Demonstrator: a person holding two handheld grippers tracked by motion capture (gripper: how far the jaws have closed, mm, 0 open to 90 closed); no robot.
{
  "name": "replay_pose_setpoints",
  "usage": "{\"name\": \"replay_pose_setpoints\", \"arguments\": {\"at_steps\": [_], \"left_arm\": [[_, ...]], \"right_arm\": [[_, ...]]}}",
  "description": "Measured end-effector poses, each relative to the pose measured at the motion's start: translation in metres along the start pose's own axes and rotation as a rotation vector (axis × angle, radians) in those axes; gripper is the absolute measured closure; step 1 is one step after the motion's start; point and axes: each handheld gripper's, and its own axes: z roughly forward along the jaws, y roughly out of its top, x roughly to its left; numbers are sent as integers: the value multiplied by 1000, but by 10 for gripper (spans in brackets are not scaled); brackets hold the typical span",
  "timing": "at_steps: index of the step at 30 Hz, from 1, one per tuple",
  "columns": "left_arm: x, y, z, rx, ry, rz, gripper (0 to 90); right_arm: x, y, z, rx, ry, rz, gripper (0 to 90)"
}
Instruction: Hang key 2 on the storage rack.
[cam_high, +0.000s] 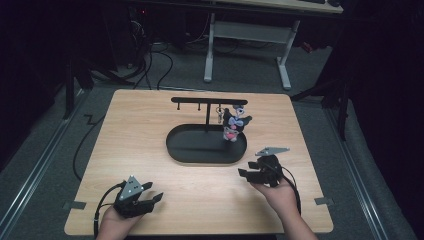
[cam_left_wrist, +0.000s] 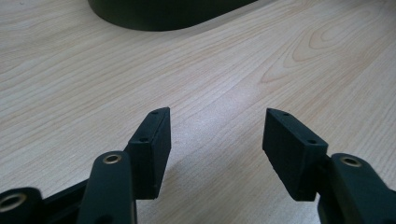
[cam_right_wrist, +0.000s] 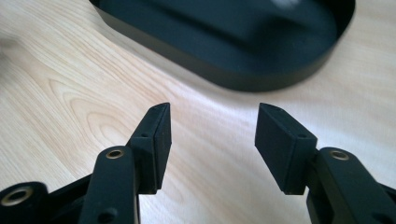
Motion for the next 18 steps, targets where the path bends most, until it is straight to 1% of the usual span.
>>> {"name": "replay_pose_setpoints", "arguments": {"at_steps": [3, 6, 8, 9, 10, 11, 12, 13, 14, 15, 16, 18], "left_arm": [[-1, 0, 0, 1, -4, 4, 425], [-3, 1, 0, 4, -7, 6, 425], [-4, 1, 0, 2, -12, 7, 424], [-5, 1, 1, 0, -15, 8, 424], [-5, 1, 1, 3, -19, 12, 423], [-6, 1, 1, 2, -22, 15, 422], [-6, 2, 2, 3, -28, 16, 422], [-7, 2, 2, 2, -34, 15, 421], [-8, 2, 3, -1, -35, 12, 421], [-8, 2, 3, 0, -36, 11, 420], [-9, 2, 3, 1, -35, 11, 420], [-11, 3, 3, 0, -35, 13, 418]], "right_arm": [[1, -24, 0, -32, -19, 8, 442], [3, -43, -1, -62, -45, -6, 403], [6, -57, -2, -73, -80, -26, 375], [8, -65, -3, -97, -107, -34, 349], [10, -75, -4, -127, -129, -30, 343], [11, -84, -5, -145, -126, -8, 351], [11, -89, -5, -138, -89, 30, 333], [11, -90, -5, -120, -62, 51, 309], [12, -90, -6, -127, -78, 35, 312], [15, -90, -8, -138, -110, 1, 311], [15, -89, -9, -146, -122, -4, 305], [14, -87, -11, -175, -124, -3, 300]]}}
